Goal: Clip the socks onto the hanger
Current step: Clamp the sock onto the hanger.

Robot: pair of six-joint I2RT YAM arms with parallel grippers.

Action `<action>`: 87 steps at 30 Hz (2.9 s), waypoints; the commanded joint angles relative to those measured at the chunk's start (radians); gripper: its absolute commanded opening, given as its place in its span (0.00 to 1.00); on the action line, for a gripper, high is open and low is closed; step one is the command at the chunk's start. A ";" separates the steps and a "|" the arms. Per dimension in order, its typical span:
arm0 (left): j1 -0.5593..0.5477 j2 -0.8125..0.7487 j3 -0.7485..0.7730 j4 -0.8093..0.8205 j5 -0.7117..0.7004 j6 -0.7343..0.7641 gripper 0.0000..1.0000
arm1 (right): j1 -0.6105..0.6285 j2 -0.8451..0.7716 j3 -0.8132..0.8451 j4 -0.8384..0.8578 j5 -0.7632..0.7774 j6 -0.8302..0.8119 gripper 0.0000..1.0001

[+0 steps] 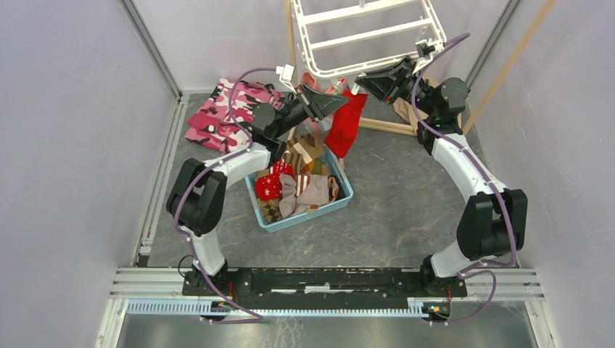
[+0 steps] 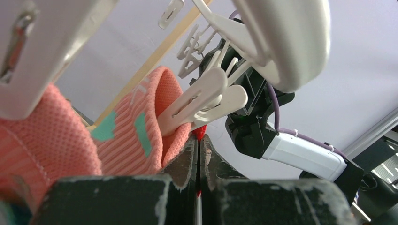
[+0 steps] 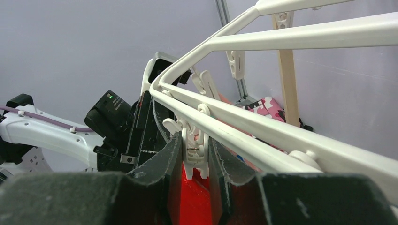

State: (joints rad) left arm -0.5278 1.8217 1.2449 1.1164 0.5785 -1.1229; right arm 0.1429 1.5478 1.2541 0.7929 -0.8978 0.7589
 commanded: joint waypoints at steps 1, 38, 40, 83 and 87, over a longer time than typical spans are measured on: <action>0.005 0.015 0.042 0.054 0.012 -0.066 0.02 | 0.010 0.001 0.001 0.054 -0.072 0.046 0.00; 0.018 0.046 0.066 0.110 -0.002 -0.214 0.02 | 0.011 0.010 -0.007 0.091 -0.086 0.070 0.00; 0.020 0.048 0.071 0.093 0.004 -0.219 0.02 | 0.010 0.008 -0.007 0.097 -0.087 0.072 0.00; 0.020 0.107 0.174 0.167 -0.011 -0.377 0.02 | 0.009 0.009 -0.011 0.146 -0.102 0.123 0.00; 0.020 0.115 0.165 0.175 0.002 -0.385 0.02 | 0.010 0.014 -0.011 0.151 -0.099 0.135 0.04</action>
State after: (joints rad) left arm -0.5117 1.9217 1.3781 1.2335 0.5816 -1.4498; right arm 0.1421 1.5536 1.2457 0.8860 -0.9134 0.8371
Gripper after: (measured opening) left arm 0.035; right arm 0.272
